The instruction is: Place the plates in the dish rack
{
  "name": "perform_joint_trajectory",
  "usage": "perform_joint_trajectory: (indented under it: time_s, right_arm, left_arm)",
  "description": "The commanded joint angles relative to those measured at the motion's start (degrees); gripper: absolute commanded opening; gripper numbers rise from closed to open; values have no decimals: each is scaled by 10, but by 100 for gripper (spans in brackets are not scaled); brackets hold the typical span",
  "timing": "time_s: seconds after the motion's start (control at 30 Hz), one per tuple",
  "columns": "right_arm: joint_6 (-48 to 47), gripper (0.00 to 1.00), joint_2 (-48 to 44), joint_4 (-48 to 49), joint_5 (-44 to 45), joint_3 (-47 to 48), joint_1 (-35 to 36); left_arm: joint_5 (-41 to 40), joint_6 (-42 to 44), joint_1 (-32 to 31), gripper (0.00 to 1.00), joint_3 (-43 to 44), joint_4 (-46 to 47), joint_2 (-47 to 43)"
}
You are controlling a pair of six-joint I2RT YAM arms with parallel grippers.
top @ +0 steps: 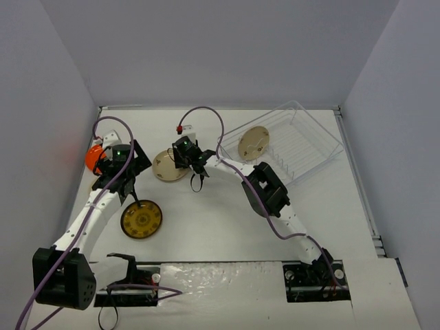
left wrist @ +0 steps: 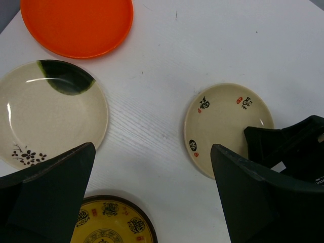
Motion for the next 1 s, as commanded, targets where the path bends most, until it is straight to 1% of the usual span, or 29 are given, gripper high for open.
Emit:
perform_joint_trajectory:
  time_s: [0.0, 0.1, 0.2, 0.27, 0.33, 0.37, 0.43, 0.53, 0.67, 0.7, 0.73, 0.77, 0.83, 0.93, 0.97]
  right_arm:
    - [27, 43, -16, 14, -4, -6, -3]
    - [36, 38, -20, 14, -6, -15, -4]
    - [53, 31, -28, 17, -3, -30, -6]
    - [62, 18, -34, 25, -5, -45, -9]
    - [72, 2, -41, 32, -5, -57, -13]
    - [74, 0, -47, 37, -7, -63, -14]
    - [68, 0, -60, 66, -12, -85, -17]
    - [17, 0, -96, 126, -25, -123, -17]
    - [-97, 0, -175, 216, -21, -183, -25]
    - [-144, 0, -209, 234, -22, -194, -27]
    - [-169, 0, -229, 265, -26, -205, -32]
    - [-211, 0, -258, 288, -38, -220, -39]
    - [-265, 0, -298, 310, -71, -240, -51]
    - [-321, 0, -354, 352, -122, -270, -72]
    - [-368, 0, -388, 355, -155, -282, -84]
  left_arm:
    - [-10, -9, 4, 97, 1, 28, -26]
    - [-12, -10, 3, 97, 1, 28, -27]
    - [-12, -10, 4, 97, 0, 27, -28]
    - [-12, -10, 3, 97, 0, 26, -29]
    - [-14, -10, 4, 97, -1, 26, -30]
    - [-14, -10, 4, 97, -1, 26, -30]
    - [-13, -11, 4, 97, -1, 25, -30]
    - [-15, -11, 3, 97, -1, 23, -31]
    - [-19, -11, 4, 97, 2, 17, -34]
    - [-21, -11, 4, 97, 2, 17, -37]
    - [-22, -11, 4, 97, 0, 18, -39]
    - [-25, -11, 4, 97, -1, 18, -42]
    - [-30, -11, 4, 97, -3, 17, -45]
    - [-39, -10, 5, 97, -3, 10, -49]
    - [-46, -11, 5, 97, -3, 7, -51]
